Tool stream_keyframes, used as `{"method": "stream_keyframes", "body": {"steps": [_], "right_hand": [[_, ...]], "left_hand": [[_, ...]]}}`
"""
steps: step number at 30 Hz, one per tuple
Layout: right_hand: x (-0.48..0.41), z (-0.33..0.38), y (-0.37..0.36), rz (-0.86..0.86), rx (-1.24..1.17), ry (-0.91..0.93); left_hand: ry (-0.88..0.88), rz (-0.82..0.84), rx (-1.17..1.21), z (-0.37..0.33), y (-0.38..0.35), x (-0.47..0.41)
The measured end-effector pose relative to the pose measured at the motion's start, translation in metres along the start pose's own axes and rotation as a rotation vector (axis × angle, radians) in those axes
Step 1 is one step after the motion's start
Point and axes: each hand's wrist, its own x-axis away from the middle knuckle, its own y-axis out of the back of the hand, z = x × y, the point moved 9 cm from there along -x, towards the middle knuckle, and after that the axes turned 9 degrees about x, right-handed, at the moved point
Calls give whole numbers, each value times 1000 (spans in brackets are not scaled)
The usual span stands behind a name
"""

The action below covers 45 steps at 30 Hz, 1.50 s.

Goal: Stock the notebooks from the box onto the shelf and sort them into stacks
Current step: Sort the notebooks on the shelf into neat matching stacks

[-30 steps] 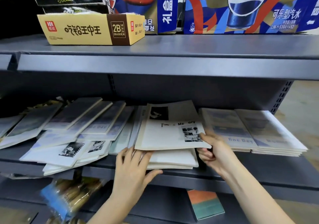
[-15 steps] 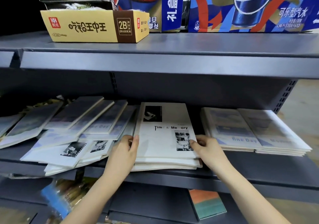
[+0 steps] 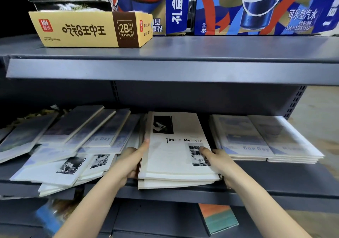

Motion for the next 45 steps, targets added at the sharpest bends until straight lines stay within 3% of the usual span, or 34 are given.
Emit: {"method": "stream_keyframes", "body": {"steps": [5,11,20,30,45], "right_hand": [[-4,-7,3,58,-82,-25],[3,-11,10,72,-115,-20],[18,15,37,3,-261,267],[15,18,59,-6,-339,366],[25,-11,63,-41,-355,507]], "left_hand": [[10,72,97,0,-18,5],[-188,53,182,-22,-30,14],[-340,147,263,-36,-51,30],[-446,209,329,-42,-74,38],[-562,276,200,-39,-85,58]]}}
